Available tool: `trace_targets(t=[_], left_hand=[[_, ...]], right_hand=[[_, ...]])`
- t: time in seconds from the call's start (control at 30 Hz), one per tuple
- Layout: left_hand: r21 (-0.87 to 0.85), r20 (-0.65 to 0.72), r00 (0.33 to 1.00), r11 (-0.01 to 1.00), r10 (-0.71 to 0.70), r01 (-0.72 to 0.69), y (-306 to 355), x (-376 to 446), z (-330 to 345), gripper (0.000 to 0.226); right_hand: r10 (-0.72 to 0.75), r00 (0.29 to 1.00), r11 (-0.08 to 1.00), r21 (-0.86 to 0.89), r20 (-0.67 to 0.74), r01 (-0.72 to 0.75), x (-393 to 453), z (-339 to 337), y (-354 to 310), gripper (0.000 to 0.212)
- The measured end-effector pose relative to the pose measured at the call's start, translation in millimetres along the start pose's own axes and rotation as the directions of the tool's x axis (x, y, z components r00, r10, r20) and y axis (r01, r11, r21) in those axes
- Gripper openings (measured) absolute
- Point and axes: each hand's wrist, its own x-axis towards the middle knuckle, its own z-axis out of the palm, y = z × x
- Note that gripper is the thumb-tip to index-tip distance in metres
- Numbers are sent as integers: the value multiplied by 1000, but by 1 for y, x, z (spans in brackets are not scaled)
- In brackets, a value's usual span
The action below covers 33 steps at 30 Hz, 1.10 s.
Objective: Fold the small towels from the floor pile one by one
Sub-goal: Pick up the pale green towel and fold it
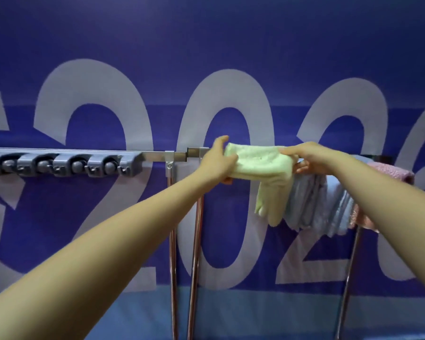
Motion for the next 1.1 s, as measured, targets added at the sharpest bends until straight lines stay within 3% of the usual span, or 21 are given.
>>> trace_targets(t=[0.13, 0.2, 0.37, 0.5, 0.63, 0.7, 0.8, 0.93, 1.1], left_hand=[[136, 131, 991, 991, -28, 10, -17, -12, 33, 53], [107, 147, 986, 992, -81, 66, -27, -13, 43, 50], [24, 134, 981, 990, -143, 141, -53, -6, 57, 46], [-76, 52, 995, 993, -88, 91, -72, 3, 71, 46], [-73, 4, 995, 993, -97, 97, -97, 7, 88, 48], [-101, 17, 991, 986, -131, 132, -109, 8, 99, 44], [-164, -74, 985, 977, -153, 140, -122, 14, 114, 35], [-303, -237, 952, 946, -193, 117, -130, 15, 124, 41], [-316, -122, 977, 940, -175, 129, -125, 6, 139, 25]], right_hand=[[93, 994, 982, -161, -63, -102, 14, -1, 11, 26], [88, 992, 985, -140, -96, -101, 22, 1, 16, 40], [42, 996, 995, -86, -76, -48, 35, 3, 7, 50], [9, 1000, 998, -67, 3, -9, 47, 2, -4, 27], [70, 997, 915, -397, -13, -70, 60, 0, 2, 46], [67, 997, 889, -452, -36, -77, 65, 6, 2, 52], [47, 997, 934, -353, -60, -65, 69, 14, -1, 47], [-23, 994, 947, -320, -111, -14, 73, 16, 2, 50], [-216, 952, 835, -546, -217, 66, 63, 23, 10, 42]])
